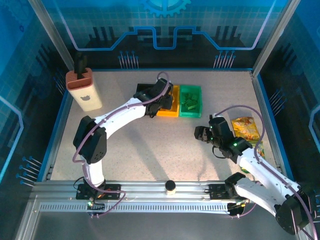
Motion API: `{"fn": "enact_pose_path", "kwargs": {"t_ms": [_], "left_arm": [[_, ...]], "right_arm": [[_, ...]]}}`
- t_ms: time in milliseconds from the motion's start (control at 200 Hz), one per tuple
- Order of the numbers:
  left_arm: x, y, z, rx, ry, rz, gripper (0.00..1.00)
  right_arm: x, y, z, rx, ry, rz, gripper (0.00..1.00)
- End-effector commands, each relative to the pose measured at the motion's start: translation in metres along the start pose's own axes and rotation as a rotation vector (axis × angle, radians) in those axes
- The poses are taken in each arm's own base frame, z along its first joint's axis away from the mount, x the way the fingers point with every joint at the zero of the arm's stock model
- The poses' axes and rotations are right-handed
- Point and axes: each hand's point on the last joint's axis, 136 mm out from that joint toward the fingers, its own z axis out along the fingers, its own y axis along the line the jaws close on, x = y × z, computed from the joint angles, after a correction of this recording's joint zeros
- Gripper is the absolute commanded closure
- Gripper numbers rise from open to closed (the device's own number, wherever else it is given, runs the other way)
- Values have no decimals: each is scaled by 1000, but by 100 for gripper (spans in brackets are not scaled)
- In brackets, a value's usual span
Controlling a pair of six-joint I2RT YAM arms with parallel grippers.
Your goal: Sort the legos into containers by color
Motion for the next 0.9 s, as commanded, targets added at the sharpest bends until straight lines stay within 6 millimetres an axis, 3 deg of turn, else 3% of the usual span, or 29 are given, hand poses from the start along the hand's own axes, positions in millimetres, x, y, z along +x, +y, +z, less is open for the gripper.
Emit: {"fn": "enact_pose_path", "kwargs": {"t_ms": [0, 120, 510, 575, 670, 755, 896], "left_arm": [[-6, 0, 11, 7, 40, 24, 66], [-11, -7, 20, 30, 66, 31, 66], [0, -19, 56, 70, 146, 27, 62], [2, -19, 60, 71, 154, 23, 59], [1, -14, 66, 58, 160, 14, 43], [-5, -11, 63, 54, 157, 6, 38], [-21, -14, 38, 90, 108, -2, 33]], "right_arm": [[5, -12, -1, 38, 3, 14, 28], [6, -13, 0, 41, 3, 16, 28], [5, -14, -3, 45, 2, 14, 28], [5, -15, -3, 46, 2, 14, 28], [5, -15, -4, 47, -1, 17, 28], [5, -15, -4, 46, 2, 16, 28], [4, -16, -6, 49, -2, 17, 28]]}}
